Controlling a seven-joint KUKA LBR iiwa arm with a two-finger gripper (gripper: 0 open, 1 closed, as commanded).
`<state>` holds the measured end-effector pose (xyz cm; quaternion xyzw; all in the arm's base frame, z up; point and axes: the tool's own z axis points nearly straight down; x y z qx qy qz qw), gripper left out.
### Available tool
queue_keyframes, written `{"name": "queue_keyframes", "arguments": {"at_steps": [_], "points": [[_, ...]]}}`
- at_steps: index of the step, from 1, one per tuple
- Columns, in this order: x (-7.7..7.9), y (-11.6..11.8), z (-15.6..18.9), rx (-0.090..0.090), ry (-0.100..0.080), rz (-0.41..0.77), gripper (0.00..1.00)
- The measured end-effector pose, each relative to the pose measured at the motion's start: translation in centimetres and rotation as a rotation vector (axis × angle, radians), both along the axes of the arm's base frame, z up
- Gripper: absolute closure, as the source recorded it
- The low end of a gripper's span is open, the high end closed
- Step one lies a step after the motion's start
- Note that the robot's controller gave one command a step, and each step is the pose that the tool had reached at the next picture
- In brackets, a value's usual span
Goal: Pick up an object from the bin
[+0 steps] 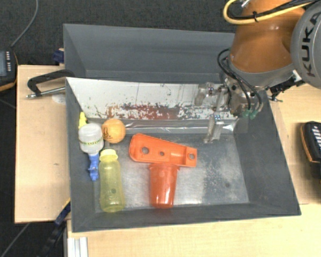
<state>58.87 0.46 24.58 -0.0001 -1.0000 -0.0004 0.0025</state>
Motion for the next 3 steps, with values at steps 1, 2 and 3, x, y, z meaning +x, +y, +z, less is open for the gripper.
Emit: {"name": "queue_keyframes", "arguments": {"at_steps": [1,2,3], "points": [[0.1,0.0,0.5,0.0,-0.009,0.0,0.0],[-0.8,2.8,-6.4,0.001,-0.009,-0.028,0.0],[-2.4,7.2,-8.8,0.001,-0.005,0.138,0.0]]}}
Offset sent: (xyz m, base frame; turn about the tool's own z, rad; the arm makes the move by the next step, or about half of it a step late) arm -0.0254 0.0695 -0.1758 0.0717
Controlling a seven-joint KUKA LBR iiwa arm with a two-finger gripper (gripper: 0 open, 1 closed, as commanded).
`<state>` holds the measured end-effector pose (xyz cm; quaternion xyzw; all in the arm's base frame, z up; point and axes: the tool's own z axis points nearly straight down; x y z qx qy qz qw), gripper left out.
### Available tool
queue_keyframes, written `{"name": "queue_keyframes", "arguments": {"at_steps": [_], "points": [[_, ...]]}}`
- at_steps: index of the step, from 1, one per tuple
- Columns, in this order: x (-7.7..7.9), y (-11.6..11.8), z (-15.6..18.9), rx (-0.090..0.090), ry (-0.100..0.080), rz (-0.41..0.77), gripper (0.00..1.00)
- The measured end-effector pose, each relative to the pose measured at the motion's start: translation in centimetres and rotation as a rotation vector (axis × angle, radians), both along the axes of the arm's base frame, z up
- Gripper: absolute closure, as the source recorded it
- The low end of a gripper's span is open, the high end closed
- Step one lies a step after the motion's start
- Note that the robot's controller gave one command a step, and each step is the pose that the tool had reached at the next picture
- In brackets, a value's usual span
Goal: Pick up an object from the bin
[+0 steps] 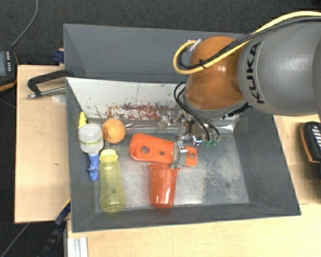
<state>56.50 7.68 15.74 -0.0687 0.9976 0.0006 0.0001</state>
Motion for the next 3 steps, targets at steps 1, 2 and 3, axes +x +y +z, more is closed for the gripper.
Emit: {"name": "queue_keyframes", "arguments": {"at_steps": [1,2,3], "points": [[0.8,0.4,-2.0,0.003,-0.005,-0.184,0.0],[2.0,2.7,-6.7,0.007,-0.013,-0.037,0.0],[1.4,1.8,-5.9,0.002,-0.008,-0.024,1.0]]}}
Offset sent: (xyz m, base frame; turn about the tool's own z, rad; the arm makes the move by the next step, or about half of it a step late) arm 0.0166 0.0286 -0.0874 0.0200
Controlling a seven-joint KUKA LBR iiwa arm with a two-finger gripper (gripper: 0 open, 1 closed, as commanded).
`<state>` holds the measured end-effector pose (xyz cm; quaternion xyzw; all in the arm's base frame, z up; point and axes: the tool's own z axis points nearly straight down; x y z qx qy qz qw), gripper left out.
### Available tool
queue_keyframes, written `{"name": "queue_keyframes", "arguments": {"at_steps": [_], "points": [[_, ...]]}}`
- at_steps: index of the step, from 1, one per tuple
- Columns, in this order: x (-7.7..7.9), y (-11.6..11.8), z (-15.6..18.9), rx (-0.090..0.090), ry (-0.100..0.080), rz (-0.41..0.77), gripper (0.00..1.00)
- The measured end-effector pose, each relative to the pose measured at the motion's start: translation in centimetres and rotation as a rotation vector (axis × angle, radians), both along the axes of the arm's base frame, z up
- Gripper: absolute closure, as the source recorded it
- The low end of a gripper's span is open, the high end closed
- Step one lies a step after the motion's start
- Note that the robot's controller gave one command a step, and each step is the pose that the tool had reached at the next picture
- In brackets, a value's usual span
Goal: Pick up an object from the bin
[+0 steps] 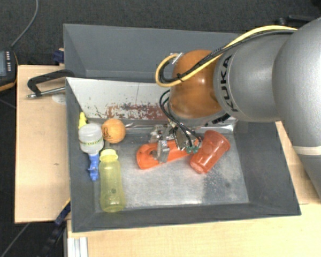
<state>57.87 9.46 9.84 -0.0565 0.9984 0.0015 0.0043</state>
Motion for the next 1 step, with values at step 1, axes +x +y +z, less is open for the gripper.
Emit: {"name": "queue_keyframes", "arguments": {"at_steps": [1], "points": [[-0.02,0.01,-0.07,0.0,0.001,-0.001,1.0]]}}
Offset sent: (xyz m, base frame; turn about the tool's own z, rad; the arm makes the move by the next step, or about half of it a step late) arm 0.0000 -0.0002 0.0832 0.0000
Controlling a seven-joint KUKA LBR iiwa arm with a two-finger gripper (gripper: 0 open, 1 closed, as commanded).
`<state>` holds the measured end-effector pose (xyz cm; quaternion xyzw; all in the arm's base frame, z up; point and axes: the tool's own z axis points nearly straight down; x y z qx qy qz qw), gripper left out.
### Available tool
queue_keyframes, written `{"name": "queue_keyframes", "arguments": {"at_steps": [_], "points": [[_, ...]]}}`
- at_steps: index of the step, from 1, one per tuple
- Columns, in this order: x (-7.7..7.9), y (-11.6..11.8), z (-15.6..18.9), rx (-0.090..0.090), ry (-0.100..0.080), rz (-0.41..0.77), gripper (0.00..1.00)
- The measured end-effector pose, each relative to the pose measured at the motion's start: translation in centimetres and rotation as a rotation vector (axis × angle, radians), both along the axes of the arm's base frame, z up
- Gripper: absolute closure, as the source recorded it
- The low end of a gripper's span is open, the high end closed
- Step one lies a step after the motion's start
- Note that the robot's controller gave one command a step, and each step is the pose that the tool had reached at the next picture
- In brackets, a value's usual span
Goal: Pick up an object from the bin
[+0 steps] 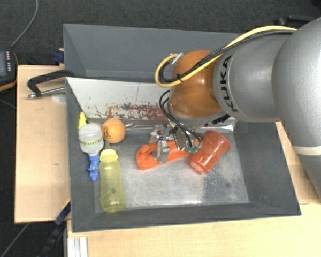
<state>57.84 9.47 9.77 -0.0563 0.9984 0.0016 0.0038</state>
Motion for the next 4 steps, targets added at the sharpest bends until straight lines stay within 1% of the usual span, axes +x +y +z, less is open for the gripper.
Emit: {"name": "queue_keyframes", "arguments": {"at_steps": [1,2,3,4], "points": [[-0.3,0.0,1.2,-0.001,0.01,0.0,1.0],[-0.1,0.0,4.2,0.0,0.001,0.0,1.0],[0.1,0.1,5.8,0.001,-0.004,0.0,1.0],[0.2,0.1,6.7,0.002,-0.009,0.0,1.0]]}}
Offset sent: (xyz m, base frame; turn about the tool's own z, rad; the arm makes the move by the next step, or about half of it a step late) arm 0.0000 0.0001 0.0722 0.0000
